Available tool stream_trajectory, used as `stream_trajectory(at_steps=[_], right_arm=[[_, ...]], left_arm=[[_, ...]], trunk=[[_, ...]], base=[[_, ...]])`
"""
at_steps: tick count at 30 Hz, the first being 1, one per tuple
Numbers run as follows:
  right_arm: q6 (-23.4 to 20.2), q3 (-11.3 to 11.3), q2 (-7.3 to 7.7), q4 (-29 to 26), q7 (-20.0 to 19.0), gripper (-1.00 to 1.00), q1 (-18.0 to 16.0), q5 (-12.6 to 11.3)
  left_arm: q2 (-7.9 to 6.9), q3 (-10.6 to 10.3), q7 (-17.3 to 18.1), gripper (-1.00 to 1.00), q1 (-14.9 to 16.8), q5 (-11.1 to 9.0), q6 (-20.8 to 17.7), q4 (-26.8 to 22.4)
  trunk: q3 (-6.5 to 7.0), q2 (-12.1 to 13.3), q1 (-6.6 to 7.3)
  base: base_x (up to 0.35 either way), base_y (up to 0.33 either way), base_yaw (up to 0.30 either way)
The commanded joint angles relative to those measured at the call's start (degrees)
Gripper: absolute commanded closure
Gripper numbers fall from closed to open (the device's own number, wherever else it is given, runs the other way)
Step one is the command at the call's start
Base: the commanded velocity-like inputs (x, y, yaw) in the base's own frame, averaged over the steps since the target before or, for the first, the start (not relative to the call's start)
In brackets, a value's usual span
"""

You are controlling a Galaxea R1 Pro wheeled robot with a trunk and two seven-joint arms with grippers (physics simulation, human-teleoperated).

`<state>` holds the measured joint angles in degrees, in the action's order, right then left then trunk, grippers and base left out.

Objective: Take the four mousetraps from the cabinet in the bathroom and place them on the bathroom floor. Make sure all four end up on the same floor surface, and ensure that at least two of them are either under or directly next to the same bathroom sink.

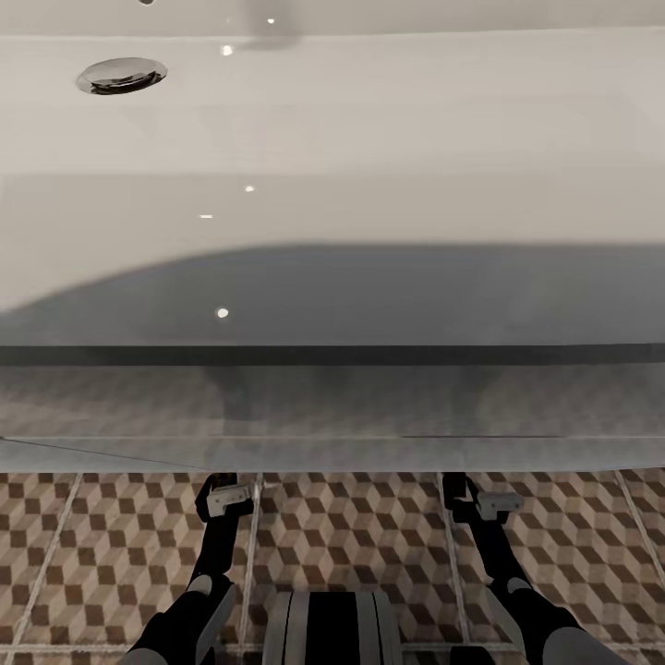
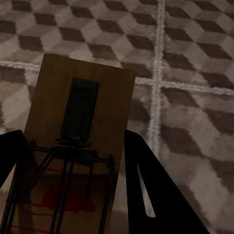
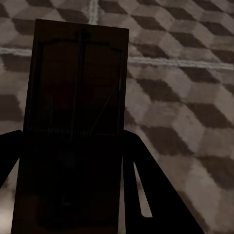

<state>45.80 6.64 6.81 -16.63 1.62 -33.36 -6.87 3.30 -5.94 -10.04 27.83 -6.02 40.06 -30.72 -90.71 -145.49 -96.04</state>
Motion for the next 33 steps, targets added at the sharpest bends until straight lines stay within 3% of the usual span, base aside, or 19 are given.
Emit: stream_trajectory(at_steps=[1,23,33], right_arm=[[0.17,0.5,0.04,0.03,0.05,1.0,-0.03,-0.7],[-0.18,0.57,0.05,0.58,-0.03,1.0,-0.02,-0.7],[-0.13,0.57,0.06,0.71,-0.04,1.0,-0.02,-0.69]], left_arm=[[-0.06,-0.48,-0.43,1.0,0.03,-0.4,0.2,0.03],[-0.07,-0.48,-0.42,1.0,0.03,-0.4,0.2,0.04],[-0.13,-0.48,-0.29,1.0,0.04,-0.31,0.2,0.04]], trunk=[[-0.03,-0.01,0.01],[-0.03,-0.01,0.01],[-0.03,-0.01,0.01]], base=[[0.0,0.0,0.0],[0.002,0.0,0.0],[0.15,0.0,0.0]])
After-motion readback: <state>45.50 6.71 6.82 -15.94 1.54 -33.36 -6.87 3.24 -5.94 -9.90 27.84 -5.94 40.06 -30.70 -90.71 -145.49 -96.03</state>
